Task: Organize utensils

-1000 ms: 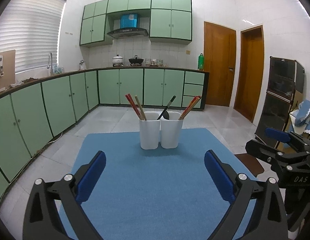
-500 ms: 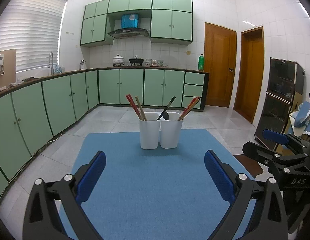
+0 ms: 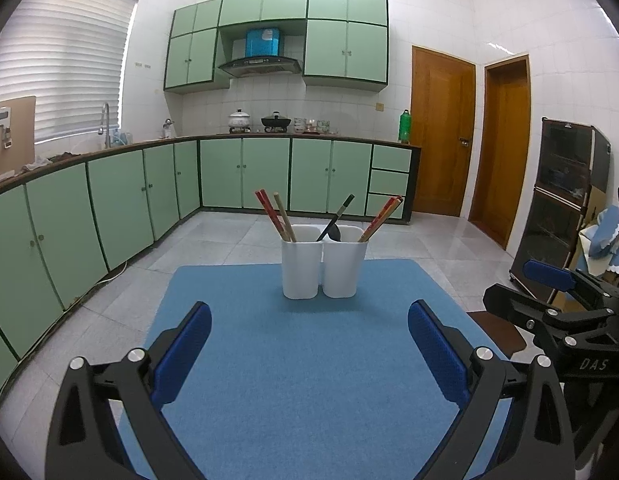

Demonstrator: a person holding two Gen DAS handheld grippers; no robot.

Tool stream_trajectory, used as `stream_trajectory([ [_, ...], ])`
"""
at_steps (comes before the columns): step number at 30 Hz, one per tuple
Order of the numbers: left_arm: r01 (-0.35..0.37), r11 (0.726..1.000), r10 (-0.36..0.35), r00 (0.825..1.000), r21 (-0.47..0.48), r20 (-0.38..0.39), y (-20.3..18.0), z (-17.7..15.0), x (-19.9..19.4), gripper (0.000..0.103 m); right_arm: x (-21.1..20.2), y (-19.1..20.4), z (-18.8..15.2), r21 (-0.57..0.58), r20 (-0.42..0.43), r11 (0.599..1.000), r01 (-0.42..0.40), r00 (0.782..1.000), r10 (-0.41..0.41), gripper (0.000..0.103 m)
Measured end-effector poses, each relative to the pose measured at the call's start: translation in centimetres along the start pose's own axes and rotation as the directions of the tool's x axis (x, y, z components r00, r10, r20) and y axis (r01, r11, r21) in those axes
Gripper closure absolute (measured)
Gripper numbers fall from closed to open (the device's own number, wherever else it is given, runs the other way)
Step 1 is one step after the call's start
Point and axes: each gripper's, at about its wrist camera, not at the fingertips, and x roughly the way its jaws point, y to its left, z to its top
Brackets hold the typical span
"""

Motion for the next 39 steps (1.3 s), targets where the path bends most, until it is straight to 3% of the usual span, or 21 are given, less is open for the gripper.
stream_trajectory([
  [39,-0.009,1.0,0.009,1.0,0.0,0.007,0.03,0.08,-0.47,0.006,0.07,0.43,0.13,0.0,0.0,1.0,-0.004,1.0,0.004,0.006],
])
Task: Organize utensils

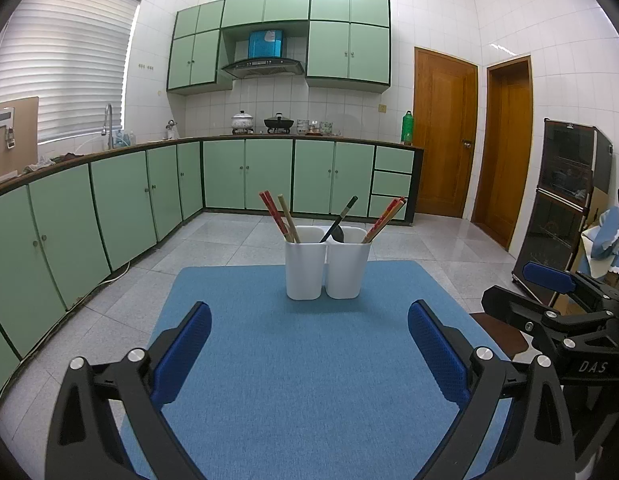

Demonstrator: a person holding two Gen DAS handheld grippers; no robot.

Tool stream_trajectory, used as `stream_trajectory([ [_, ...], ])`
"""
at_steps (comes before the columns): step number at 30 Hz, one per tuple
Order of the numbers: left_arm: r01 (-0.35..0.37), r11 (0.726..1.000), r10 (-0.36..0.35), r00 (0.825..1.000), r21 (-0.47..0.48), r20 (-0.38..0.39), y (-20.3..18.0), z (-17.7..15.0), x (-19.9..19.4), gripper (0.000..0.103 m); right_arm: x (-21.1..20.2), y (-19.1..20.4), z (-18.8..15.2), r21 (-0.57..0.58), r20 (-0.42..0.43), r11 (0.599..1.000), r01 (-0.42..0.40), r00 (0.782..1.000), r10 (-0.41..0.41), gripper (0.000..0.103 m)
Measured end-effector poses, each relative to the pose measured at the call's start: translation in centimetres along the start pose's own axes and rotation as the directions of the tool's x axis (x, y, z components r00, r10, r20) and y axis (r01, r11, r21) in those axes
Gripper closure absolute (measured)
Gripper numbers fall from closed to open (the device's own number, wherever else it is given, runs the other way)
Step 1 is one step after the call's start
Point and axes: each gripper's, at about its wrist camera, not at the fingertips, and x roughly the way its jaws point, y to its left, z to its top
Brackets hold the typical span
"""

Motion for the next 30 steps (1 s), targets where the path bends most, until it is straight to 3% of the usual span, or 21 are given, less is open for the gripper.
stream_trajectory([
  [30,0.001,1.0,-0.001,1.0,0.0,-0.001,0.06,-0.01,-0.07,0.006,0.21,0.14,-0.11,0.003,-0.003,1.0,-0.001,1.0,0.001,0.006],
])
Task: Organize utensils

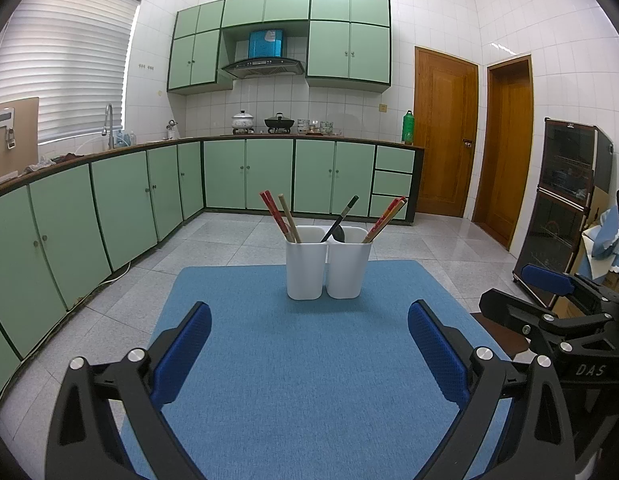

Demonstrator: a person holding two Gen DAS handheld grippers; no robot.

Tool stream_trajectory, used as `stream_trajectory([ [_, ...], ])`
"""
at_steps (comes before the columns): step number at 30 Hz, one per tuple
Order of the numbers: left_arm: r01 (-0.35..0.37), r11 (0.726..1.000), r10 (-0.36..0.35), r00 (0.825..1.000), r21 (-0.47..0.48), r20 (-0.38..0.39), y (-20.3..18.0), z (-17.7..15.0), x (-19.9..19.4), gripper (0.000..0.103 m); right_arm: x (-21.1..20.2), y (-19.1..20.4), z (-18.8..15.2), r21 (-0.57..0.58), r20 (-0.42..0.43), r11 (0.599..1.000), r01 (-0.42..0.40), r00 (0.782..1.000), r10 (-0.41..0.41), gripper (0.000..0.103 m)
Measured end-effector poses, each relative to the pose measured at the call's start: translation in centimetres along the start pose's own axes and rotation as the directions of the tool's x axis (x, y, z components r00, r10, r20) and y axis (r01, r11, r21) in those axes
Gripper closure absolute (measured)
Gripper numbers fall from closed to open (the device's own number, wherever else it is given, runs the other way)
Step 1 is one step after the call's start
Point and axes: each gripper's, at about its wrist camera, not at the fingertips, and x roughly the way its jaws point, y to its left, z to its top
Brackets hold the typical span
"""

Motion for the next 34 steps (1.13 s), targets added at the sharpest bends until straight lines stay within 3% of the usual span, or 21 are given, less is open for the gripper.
stream_trajectory([
  [34,0.002,1.0,-0.002,1.0,-0.01,-0.011,-0.08,-0.39,0.1,0.006,0.31,0.17,-0.63,0.006,-0.007,1.0,0.003,1.0,-0.003,0.006],
])
